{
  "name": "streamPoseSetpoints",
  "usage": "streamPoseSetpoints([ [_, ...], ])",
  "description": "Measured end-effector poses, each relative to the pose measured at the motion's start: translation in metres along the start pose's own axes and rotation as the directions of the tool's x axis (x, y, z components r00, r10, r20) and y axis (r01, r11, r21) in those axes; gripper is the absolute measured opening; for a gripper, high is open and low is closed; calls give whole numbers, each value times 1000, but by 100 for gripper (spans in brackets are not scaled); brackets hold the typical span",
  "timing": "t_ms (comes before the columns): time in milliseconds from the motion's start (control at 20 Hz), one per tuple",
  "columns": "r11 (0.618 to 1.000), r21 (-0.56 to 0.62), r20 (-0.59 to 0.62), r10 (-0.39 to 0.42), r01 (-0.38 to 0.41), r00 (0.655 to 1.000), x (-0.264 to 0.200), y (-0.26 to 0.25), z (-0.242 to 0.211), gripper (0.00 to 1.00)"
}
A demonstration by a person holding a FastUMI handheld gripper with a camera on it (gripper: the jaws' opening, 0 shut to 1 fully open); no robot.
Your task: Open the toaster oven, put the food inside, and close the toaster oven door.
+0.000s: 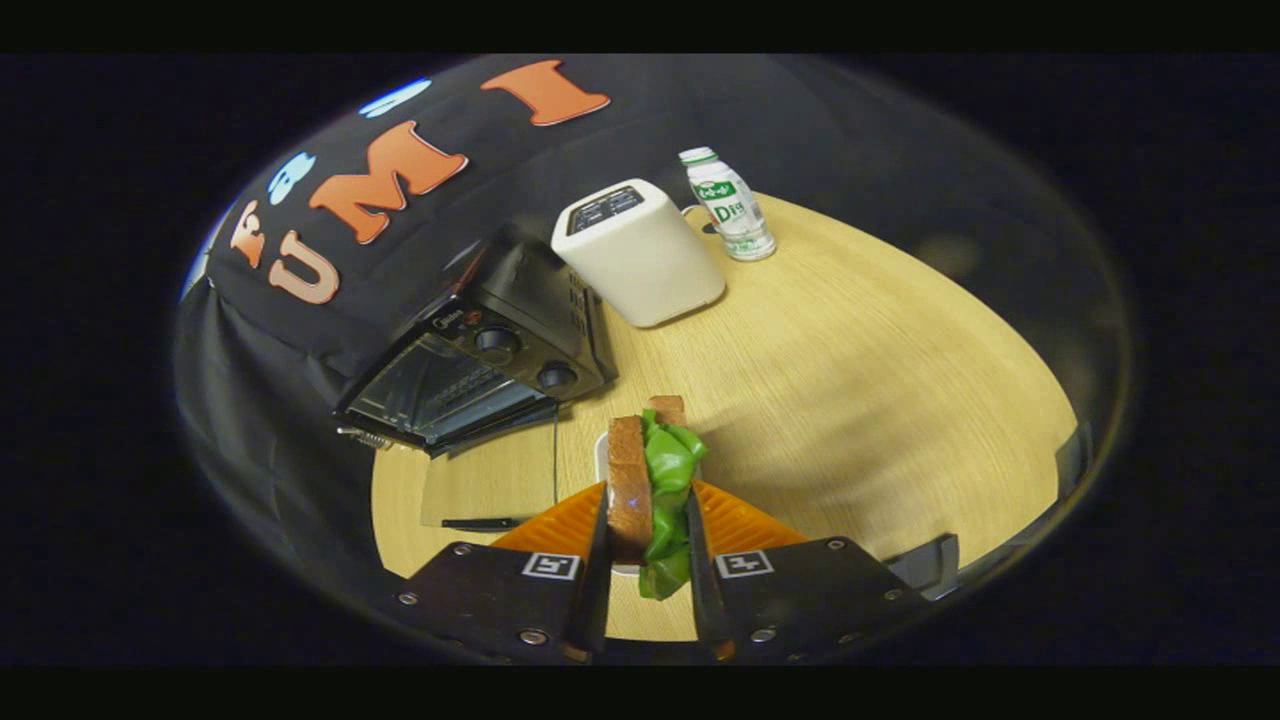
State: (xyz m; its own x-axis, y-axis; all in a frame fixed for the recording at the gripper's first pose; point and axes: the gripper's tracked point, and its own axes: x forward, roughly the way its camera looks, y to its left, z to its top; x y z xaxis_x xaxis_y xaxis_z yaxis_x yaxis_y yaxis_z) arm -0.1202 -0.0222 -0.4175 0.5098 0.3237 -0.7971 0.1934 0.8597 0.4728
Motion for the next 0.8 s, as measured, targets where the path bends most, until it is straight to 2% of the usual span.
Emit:
streamPoseSetpoints([
  [350,993,-57,67,111,-107,992,-21,67,30,35],
  [800,964,-114,20,244,-240,970,20,164,23,35],
])
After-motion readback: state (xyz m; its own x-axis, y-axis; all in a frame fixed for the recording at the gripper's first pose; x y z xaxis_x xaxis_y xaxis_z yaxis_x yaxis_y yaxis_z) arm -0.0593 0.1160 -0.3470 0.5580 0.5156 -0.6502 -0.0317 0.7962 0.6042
